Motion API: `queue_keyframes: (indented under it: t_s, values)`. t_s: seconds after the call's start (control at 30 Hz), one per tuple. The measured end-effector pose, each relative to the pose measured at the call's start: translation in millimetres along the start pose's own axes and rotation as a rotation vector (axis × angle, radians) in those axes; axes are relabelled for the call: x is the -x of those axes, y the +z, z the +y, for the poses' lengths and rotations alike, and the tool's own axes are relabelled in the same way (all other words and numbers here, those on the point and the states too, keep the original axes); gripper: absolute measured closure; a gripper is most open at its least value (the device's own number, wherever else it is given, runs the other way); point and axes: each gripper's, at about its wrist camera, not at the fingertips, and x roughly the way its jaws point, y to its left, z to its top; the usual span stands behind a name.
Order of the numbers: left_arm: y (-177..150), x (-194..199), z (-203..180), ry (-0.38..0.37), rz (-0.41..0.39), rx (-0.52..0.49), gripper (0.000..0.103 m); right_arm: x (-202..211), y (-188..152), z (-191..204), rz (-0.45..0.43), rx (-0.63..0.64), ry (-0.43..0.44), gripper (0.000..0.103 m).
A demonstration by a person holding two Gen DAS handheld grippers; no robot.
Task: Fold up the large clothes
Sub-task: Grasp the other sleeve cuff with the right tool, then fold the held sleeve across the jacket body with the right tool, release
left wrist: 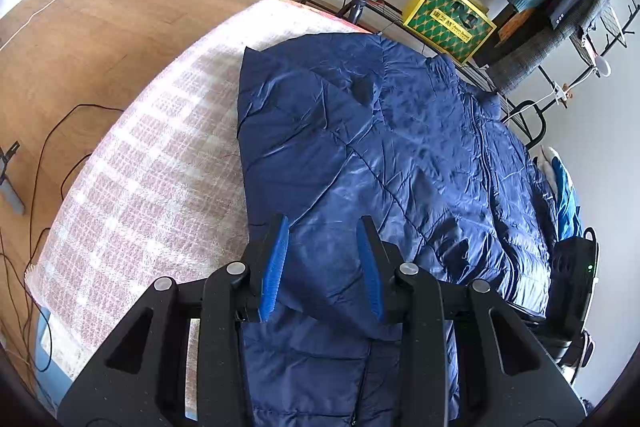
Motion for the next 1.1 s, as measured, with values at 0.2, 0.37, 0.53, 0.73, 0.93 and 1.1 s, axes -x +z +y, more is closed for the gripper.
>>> queue_keyframes:
  t_s: [0.2, 0.37, 0.53, 0.73, 0.93, 1.1]
  values:
    - [6, 6, 0, 0.011, -0.034, 0.015, 0.068, -6, 13, 1, 0.020, 0.022, 0.017, 0.094]
    - [14, 10, 14, 0.036, -0.069, 0.057, 0.068, 10, 32, 0, -0.040, 0.041, 0.047, 0.099]
    - [17, 10, 21, 0.059, -0.089, 0.081, 0.068, 48, 59, -9, -0.145, 0.065, 0.054, 0.099]
    - [17, -12, 0, 0.059, -0.059, 0.041, 0.068, 95, 84, -33, -0.256, 0.081, -0.005, 0.100]
    - [17, -43, -27, 0.024, -0.015, 0.017, 0.068, 132, 104, -79, -0.337, 0.030, -0.089, 0.100]
    - [15, -69, -50, 0.030, 0.004, -0.013, 0.068, 163, 116, -141, -0.405, -0.094, -0.160, 0.100]
